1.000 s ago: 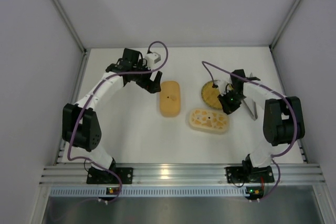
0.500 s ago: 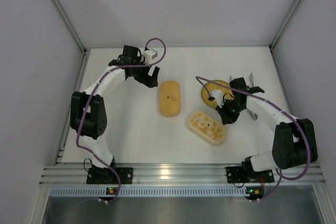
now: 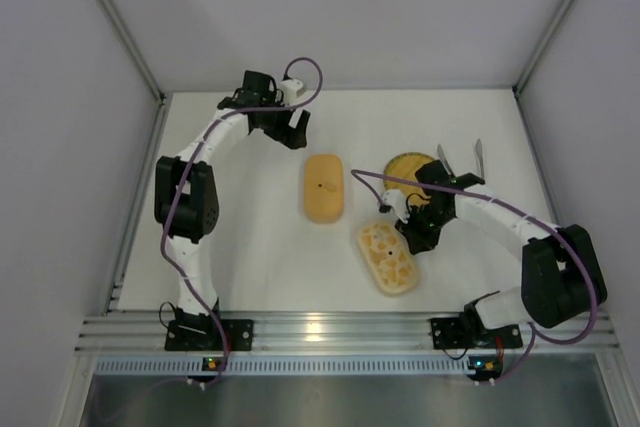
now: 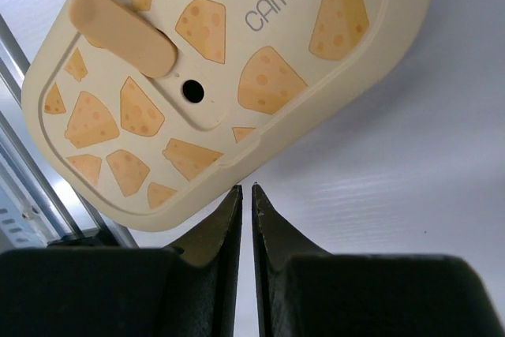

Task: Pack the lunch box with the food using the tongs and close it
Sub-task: Adjust the packing box at the center of the board, then move the packing box to the center of the board, then reset both arms

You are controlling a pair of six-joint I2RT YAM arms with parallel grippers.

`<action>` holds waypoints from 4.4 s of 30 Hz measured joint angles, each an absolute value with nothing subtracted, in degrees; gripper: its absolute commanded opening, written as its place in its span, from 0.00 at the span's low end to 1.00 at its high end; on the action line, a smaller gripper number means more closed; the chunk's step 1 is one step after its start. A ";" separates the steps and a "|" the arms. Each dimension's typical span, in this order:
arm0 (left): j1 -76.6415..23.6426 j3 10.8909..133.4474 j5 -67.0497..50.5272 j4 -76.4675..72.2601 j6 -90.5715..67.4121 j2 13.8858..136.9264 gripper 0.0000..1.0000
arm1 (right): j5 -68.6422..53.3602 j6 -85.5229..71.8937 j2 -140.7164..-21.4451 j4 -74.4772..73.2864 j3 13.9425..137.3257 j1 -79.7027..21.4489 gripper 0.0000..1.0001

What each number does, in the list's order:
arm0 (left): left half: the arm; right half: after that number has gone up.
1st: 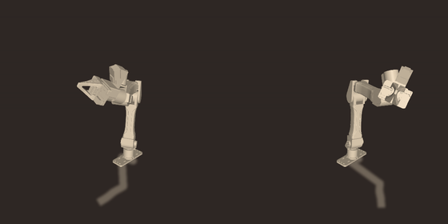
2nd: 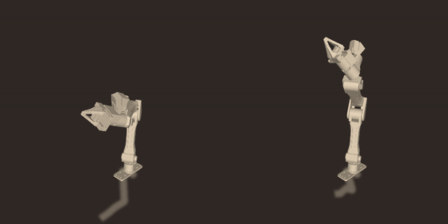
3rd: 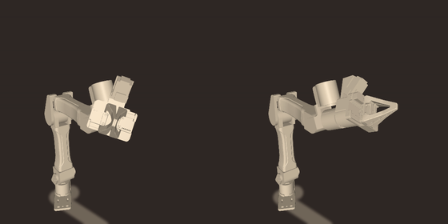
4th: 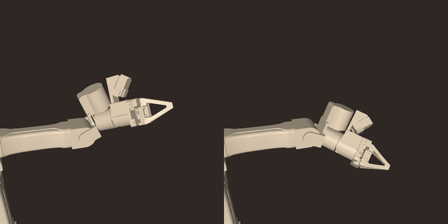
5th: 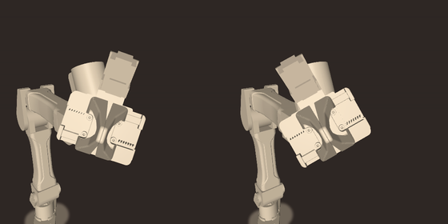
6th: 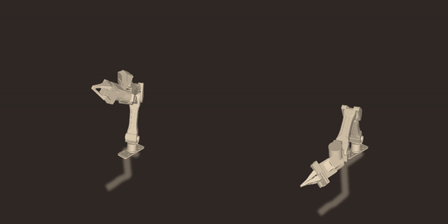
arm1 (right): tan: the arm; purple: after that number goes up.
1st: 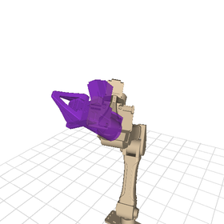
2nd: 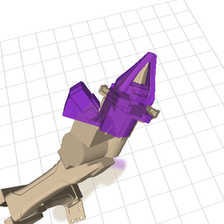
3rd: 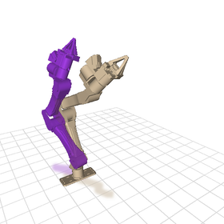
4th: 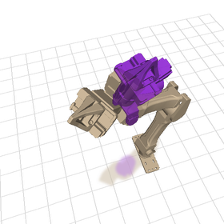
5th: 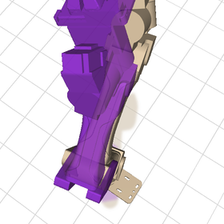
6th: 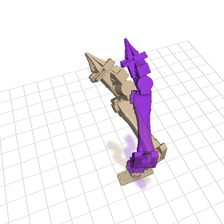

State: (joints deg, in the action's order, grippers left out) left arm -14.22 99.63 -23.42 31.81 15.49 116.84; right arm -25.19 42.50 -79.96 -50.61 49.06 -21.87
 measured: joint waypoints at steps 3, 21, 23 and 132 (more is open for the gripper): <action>-14.17 105.30 -24.80 33.15 16.88 121.36 0.98 | -25.91 41.91 -79.96 -50.61 49.06 -23.24 0.09; -14.17 113.27 -36.71 45.74 28.69 131.33 0.84 | -26.30 37.56 -79.88 -50.46 49.65 -26.37 0.06; -14.17 112.46 -38.13 46.89 30.17 131.33 0.82 | -26.37 36.95 -79.77 -50.30 50.33 -25.15 0.06; -15.53 83.55 -34.20 41.08 15.38 81.25 0.98 | -43.16 23.24 -67.00 -47.16 58.76 5.85 0.90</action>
